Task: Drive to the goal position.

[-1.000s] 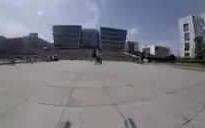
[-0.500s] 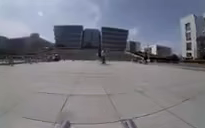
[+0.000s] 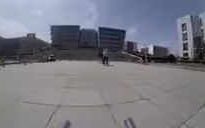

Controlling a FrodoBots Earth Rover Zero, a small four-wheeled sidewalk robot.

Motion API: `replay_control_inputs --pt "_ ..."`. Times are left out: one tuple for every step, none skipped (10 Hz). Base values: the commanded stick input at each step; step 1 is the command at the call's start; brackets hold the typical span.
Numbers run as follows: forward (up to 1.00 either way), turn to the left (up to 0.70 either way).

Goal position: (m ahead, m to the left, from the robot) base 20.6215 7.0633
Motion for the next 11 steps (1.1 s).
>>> replay_control_inputs --pt "0.85 0.0" --pt "0.85 0.0" --pt "0.85 0.0" --pt "0.85 0.0" --pt "0.85 0.0" --pt "0.85 0.0" --pt "0.85 0.0" --pt "0.85 0.0" --pt "0.85 0.0" --pt "0.85 0.0" --pt "0.85 0.0"
